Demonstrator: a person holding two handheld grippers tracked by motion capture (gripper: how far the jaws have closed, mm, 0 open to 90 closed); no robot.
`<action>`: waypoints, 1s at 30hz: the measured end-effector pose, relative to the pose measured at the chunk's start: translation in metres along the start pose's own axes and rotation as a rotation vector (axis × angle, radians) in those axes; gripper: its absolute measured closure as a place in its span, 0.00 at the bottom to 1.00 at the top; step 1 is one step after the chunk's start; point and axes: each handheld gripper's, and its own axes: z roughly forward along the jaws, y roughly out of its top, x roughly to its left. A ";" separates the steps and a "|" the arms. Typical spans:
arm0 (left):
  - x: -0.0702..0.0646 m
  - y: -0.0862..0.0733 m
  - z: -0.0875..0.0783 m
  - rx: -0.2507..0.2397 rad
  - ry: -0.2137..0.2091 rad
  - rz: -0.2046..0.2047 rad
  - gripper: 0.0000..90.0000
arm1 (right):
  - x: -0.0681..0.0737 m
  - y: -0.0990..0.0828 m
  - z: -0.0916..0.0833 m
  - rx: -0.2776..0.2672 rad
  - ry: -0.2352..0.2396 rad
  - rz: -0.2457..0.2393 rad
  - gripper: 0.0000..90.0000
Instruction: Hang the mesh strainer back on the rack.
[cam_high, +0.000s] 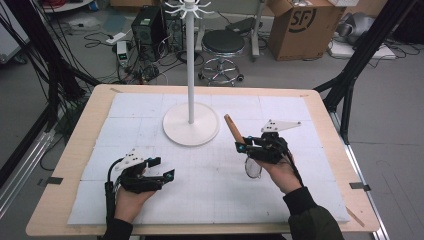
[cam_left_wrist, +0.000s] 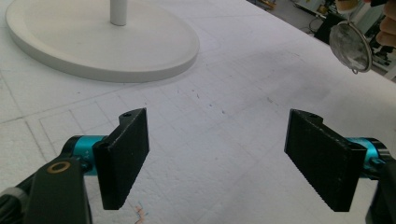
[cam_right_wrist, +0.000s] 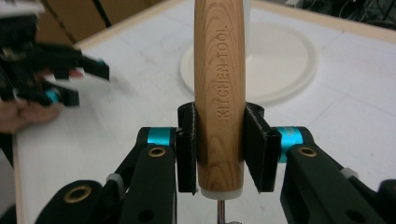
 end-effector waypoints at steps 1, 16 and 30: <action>0.000 0.000 0.000 0.000 0.001 -0.001 0.25 | -0.001 0.001 0.001 -0.024 0.017 0.012 0.76; 0.000 0.000 -0.001 0.001 0.011 -0.002 0.22 | 0.006 0.036 0.009 -0.242 0.116 0.079 0.76; 0.002 0.000 0.000 -0.005 0.013 0.004 0.22 | 0.003 0.081 0.009 -0.402 0.142 0.099 0.76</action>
